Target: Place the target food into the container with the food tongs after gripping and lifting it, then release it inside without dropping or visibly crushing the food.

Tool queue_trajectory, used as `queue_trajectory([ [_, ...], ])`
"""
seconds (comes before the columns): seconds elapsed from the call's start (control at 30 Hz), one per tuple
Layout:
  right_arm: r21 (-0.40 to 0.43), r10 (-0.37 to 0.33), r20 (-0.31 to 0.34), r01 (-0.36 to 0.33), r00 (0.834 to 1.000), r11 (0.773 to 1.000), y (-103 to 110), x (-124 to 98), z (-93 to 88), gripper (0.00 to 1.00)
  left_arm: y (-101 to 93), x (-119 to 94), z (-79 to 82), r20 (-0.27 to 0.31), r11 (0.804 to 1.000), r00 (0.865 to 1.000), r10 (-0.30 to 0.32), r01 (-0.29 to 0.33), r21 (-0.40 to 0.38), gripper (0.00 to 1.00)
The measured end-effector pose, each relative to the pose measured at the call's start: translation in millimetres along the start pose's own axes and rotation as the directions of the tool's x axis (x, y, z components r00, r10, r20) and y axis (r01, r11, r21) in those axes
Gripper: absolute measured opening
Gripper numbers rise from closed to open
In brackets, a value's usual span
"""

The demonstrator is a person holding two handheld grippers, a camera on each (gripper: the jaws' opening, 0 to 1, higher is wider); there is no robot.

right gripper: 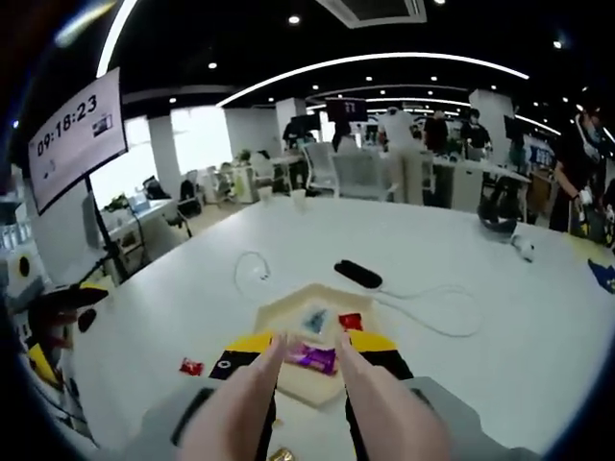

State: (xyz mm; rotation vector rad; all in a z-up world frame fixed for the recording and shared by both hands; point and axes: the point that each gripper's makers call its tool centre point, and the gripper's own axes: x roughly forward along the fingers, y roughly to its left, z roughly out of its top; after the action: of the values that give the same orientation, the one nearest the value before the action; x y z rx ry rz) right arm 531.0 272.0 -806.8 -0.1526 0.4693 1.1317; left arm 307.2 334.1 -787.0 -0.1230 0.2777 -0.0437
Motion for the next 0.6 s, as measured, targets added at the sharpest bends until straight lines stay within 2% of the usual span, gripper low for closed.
queue_trajectory([
  [0.27,-0.04,0.018,-0.005,-0.019,1.0,0.999,6.9,3.1,-0.7,0.26,2.4,-2.4,-3.6,-0.009,1.0,1.0,0.0,0.0,-0.006,0.99],
  [0.4,-0.038,0.02,-0.015,-0.021,1.0,0.999,8.3,5.8,-3.3,0.27,3.7,-1.4,-9.0,-0.03,1.0,1.0,-0.009,0.009,-0.01,0.99],
  [0.6,-0.043,0.025,-0.018,-0.026,1.0,0.999,13.2,5.6,-3.8,0.27,7.7,-0.5,-10.0,-0.031,1.0,0.999,-0.008,0.008,-0.015,0.99],
])
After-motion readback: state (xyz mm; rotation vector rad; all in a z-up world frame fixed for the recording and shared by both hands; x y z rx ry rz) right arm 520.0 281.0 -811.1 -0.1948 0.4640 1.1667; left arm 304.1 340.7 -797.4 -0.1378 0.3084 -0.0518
